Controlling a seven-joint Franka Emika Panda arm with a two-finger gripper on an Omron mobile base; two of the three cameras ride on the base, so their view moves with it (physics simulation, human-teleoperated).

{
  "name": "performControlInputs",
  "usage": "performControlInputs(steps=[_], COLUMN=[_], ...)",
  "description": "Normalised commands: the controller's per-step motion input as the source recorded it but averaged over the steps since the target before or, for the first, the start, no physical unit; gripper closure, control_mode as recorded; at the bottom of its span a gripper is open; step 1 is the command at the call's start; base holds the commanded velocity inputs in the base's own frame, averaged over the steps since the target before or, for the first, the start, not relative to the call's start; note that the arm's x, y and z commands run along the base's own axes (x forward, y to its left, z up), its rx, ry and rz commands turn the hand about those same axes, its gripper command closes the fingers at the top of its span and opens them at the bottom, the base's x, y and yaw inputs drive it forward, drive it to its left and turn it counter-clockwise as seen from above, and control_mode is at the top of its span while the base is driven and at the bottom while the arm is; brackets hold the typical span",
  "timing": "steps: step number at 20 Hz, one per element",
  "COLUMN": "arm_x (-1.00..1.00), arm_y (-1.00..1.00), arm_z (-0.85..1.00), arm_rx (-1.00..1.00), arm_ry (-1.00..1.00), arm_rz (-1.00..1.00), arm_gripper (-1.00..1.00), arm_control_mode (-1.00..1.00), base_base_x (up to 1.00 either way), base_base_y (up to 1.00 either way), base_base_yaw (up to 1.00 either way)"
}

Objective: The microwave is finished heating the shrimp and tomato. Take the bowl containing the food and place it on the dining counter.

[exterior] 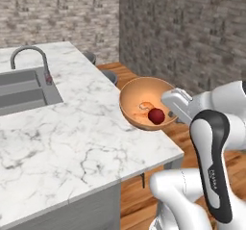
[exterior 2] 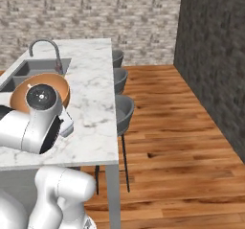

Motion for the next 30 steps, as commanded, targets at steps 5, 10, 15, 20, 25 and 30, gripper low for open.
performControlInputs(steps=[5, 10, 15, 20, 25, 30], arm_x=[0.74, 1.0, 1.0, 1.0, 1.0, 1.0], arm_y=[-0.01, 0.3, 0.2, 0.1, 0.17, 0.22], arm_z=[-0.2, -0.46, -0.54, -0.43, -0.7, -0.6], arm_rx=[0.0, -0.11, -0.05, 0.0, 0.0, 0.0], arm_ry=[0.19, 0.46, 0.2, 0.01, 0.0, 0.0], arm_rz=[0.11, 0.01, -0.08, -0.12, -0.11, -0.1], arm_gripper=[1.0, 1.0, 1.0, 1.0, 1.0, 1.0], arm_control_mode=[-1.0, -1.0, -1.0, -1.0, -1.0, -1.0], base_base_x=[0.15, 0.0, 0.0, 0.0, 0.0, 0.0], base_base_y=[-0.05, 0.0, 0.0, 0.0, 0.0, 0.0], base_base_yaw=[0.06, 0.0, 0.0, 0.0, 0.0, 0.0])
